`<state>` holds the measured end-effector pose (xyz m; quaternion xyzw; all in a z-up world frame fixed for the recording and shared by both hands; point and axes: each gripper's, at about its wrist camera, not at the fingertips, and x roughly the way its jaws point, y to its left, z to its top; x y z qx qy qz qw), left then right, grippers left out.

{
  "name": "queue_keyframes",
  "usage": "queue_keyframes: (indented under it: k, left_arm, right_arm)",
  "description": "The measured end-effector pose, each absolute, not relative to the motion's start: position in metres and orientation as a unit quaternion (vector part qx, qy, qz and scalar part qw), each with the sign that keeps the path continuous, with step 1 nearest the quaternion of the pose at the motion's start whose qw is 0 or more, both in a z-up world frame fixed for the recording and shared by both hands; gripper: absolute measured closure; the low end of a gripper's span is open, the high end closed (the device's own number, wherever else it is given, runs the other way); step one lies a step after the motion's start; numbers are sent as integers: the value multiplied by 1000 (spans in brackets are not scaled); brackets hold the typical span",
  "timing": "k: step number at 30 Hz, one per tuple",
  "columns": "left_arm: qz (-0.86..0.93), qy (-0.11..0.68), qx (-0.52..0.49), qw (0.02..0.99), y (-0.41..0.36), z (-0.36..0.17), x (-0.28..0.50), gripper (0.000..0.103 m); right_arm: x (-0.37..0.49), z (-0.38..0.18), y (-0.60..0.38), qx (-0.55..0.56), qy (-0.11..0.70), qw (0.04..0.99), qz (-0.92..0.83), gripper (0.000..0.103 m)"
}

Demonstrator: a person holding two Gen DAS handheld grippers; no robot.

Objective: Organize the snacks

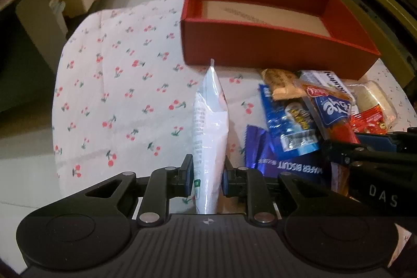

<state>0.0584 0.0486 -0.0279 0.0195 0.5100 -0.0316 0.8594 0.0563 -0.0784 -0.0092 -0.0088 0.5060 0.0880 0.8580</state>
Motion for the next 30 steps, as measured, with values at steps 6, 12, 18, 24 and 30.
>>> queue_keyframes:
  k: [6, 12, 18, 24, 30]
  left_arm:
    - [-40, 503, 25, 863, 35, -22, 63, 76]
    - [-51, 494, 27, 868, 23, -13, 65, 76]
    - [-58, 484, 23, 873, 17, -4, 70, 76]
    - [-67, 465, 25, 883, 6, 12, 81, 76]
    - [-77, 463, 17, 883, -3, 17, 104, 78]
  right_arm:
    - [55, -8, -94, 18, 499, 859, 108, 69]
    - [50, 0, -113, 49, 486, 864, 124, 70]
    - [46, 15, -125, 78, 462, 873, 137, 70]
    - [52, 21, -131, 90, 447, 879, 141, 70]
    - [73, 24, -140, 105, 437, 883, 138, 70]
